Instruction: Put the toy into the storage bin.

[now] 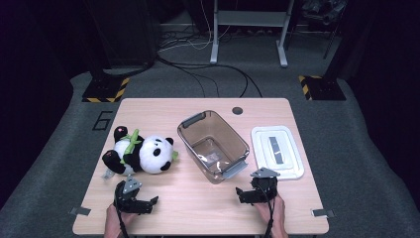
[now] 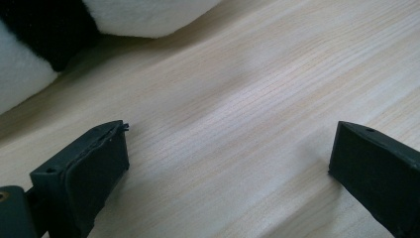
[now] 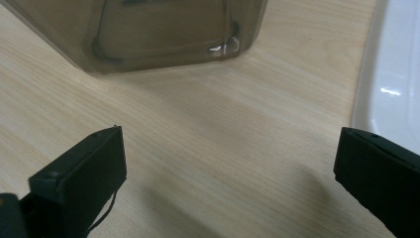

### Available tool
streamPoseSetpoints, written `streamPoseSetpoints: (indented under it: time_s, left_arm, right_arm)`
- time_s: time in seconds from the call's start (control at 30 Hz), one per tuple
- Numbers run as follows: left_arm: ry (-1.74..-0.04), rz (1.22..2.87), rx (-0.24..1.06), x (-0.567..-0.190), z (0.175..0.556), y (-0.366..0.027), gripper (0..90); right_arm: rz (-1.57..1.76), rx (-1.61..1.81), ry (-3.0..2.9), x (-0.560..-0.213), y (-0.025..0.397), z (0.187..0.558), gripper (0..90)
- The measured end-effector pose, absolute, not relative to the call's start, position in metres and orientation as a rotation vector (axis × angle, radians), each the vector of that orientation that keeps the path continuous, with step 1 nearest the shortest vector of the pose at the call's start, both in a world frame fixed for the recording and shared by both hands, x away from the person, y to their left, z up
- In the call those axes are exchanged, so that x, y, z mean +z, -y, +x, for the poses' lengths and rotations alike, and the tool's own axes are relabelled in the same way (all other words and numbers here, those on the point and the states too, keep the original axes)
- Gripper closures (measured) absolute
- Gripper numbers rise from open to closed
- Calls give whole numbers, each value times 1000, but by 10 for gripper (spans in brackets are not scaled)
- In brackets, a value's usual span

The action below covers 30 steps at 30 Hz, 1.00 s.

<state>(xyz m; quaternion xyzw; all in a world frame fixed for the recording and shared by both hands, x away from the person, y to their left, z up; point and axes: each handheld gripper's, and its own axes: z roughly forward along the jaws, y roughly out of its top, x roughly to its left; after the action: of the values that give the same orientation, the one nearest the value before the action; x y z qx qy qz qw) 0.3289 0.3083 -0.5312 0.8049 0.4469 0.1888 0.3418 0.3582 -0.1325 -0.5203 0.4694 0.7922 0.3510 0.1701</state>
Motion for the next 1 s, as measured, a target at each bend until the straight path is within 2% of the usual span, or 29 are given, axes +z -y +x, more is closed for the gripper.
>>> streamPoseSetpoints:
  time_s: [0.67, 0.9, 1.0]
  left_arm:
    - [-1168, 2083, 501, -528, 327, -304, 0]
    - [-1154, 2035, 543, -496, 325, -300, 0]
    - [-1143, 1967, 562, -477, 328, -305, 0]
  right_arm:
    - [1281, 939, -2236, -530, 125, 355, 0]
    - [1290, 940, -2240, -530, 126, 356, 0]
    - [1285, 939, -2239, -530, 126, 356, 0]
